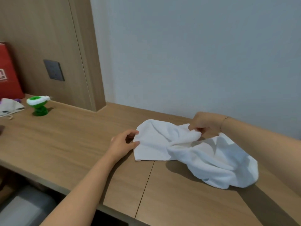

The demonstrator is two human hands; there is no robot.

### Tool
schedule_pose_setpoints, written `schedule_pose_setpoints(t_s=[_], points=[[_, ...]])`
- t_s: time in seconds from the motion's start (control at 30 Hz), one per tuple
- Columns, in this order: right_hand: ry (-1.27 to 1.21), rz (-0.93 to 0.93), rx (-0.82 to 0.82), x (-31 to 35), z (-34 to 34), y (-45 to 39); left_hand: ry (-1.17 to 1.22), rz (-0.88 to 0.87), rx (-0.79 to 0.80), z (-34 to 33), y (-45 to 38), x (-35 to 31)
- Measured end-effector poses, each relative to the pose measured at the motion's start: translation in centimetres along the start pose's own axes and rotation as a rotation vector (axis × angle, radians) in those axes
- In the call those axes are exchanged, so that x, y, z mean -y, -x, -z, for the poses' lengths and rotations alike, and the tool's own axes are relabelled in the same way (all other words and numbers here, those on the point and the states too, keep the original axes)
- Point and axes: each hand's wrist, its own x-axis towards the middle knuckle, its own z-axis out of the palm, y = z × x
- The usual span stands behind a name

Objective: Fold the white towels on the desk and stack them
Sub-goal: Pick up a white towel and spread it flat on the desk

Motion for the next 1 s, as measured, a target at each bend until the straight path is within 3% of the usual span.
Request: schedule_pose_setpoints(t_s=[0.2,0.3,0.5,0.6,0.77,0.9,1.0], points=[[0.319,0.515,-0.525,1.7,3.5,2.1,0.259,0.006,-0.058,0.1,0.7,-0.9],[0.286,0.683,-0.65,1.5,5.3,3.2,0.344,0.078,-0.119,0.6,0.0,-2.6],[0.367,1.027,-0.877,1.4,6.8,7.8,0.217,-0.06,-0.261,3.9,-3.0,-7.9],[0.456,1.157,-0.941,1.0,6.0,9.8,0.414,-0.025,-0.263,6.0,-4.0,-9.7],[0.448,1.214,-0.752,0.6,1.6,11.9,0.643,0.134,-0.147,7.7,-3.3,-8.8],[0.382,1.17,-0.413,-0.4,-4.4,12.3,0.675,0.325,-0.093,7.0,0.8,-5.5],[0.198,1.082,-0.117,-1.0,-8.5,12.1,0.709,0.384,-0.132,6.7,4.1,-2.8]])
